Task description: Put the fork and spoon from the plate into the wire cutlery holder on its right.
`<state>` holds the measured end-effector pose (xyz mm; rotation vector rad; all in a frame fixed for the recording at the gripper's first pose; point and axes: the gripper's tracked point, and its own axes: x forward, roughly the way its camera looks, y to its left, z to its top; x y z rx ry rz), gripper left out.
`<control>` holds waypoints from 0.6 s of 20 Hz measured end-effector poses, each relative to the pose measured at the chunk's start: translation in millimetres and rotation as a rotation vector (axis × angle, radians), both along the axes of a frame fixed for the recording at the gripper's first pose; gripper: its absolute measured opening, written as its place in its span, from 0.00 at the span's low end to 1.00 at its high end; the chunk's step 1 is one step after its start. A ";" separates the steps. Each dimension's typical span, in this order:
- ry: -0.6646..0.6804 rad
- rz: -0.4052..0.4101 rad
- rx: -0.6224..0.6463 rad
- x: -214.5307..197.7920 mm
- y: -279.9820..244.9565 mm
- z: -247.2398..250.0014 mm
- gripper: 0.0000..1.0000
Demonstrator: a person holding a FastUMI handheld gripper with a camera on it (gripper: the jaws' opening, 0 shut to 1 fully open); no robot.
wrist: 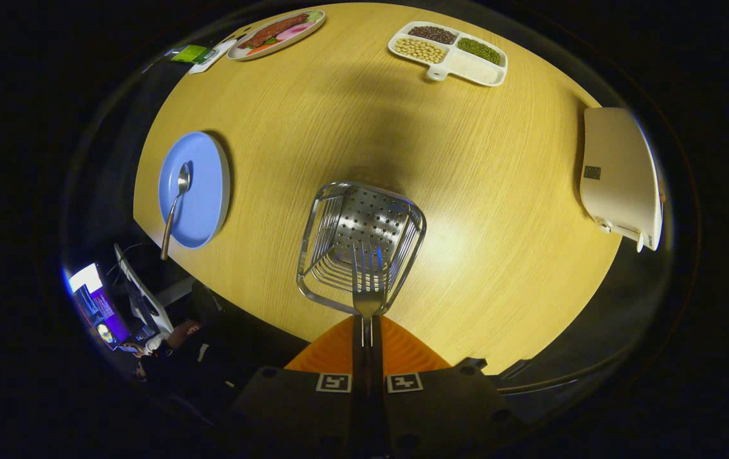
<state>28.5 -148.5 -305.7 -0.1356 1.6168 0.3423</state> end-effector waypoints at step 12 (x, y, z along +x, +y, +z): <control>-0.023 -0.037 0.047 23.2 9.9 -2.7 0.10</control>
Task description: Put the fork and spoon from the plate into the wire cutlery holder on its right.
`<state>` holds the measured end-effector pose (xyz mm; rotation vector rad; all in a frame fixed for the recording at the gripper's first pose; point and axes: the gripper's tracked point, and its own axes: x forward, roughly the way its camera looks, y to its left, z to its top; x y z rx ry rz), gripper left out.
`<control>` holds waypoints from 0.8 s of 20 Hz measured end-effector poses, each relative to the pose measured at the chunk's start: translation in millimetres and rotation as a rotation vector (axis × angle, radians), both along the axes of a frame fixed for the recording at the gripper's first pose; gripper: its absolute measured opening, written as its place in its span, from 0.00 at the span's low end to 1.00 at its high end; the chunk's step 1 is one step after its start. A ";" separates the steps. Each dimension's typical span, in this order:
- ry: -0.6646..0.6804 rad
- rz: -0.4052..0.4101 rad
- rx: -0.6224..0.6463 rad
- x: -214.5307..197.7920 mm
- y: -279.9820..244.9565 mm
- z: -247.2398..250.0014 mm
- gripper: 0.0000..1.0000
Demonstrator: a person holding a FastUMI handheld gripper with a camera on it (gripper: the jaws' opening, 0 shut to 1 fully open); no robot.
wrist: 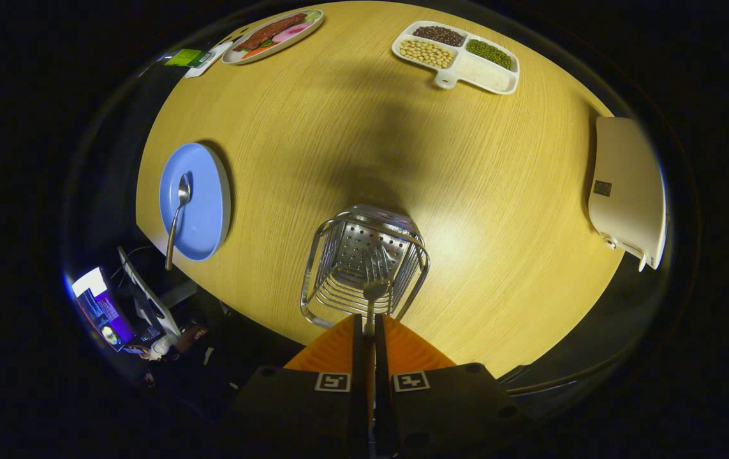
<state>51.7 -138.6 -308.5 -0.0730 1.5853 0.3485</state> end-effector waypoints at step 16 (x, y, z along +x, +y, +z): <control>-0.374 -0.018 0.277 -15.6 90.3 85.2 0.55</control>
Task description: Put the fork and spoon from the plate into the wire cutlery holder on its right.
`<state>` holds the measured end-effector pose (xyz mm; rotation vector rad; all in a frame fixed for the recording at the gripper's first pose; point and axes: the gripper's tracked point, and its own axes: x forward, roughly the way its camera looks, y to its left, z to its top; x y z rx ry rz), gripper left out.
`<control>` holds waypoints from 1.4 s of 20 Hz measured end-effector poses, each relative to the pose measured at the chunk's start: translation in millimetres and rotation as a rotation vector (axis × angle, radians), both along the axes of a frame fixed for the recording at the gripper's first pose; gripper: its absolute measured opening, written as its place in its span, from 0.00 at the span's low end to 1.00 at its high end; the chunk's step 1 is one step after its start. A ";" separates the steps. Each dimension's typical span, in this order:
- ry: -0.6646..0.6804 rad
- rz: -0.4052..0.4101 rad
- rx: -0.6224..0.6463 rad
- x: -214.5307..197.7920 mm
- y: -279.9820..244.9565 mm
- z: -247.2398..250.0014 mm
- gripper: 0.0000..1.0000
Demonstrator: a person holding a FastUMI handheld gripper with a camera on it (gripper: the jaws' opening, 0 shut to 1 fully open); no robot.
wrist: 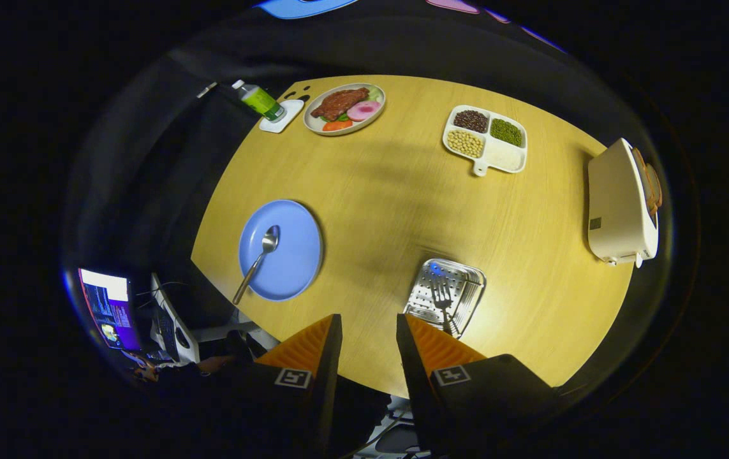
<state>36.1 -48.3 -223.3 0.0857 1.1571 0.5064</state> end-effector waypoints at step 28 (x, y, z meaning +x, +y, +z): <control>0.165 -0.237 0.108 4.5 238.7 -100.1 0.59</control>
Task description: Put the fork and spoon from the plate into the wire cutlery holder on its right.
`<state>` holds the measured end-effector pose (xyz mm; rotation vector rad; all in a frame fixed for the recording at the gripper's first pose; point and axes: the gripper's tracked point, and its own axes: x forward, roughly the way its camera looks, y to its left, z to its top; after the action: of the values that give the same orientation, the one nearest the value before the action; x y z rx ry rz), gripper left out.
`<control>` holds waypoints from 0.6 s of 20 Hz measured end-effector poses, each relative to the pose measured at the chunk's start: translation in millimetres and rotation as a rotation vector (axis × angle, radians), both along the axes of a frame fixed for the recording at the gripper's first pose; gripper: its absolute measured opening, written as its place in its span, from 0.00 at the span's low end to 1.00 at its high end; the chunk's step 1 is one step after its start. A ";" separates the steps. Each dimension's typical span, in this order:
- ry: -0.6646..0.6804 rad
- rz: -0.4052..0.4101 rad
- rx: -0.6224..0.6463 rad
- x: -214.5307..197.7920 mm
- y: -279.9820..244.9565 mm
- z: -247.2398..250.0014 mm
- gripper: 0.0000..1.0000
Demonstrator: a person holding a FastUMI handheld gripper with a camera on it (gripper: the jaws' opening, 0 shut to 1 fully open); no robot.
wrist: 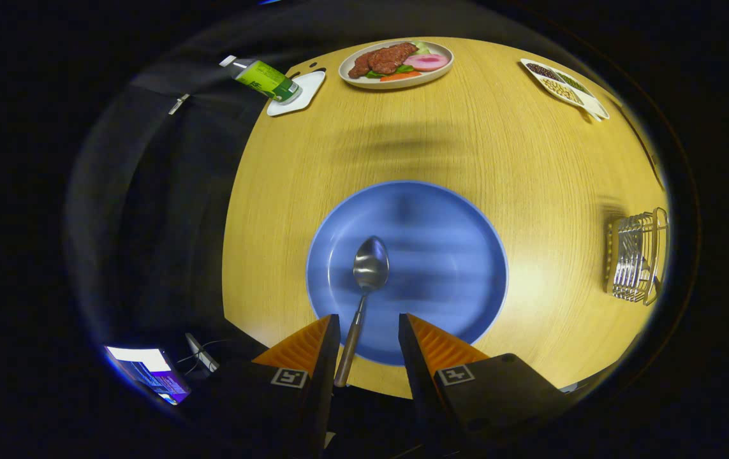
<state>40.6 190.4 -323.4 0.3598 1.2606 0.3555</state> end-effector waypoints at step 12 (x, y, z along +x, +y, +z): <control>0.036 -0.084 -0.117 17.2 31.4 -47.6 0.59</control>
<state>57.8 221.8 -371.0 0.3192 1.2907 0.2030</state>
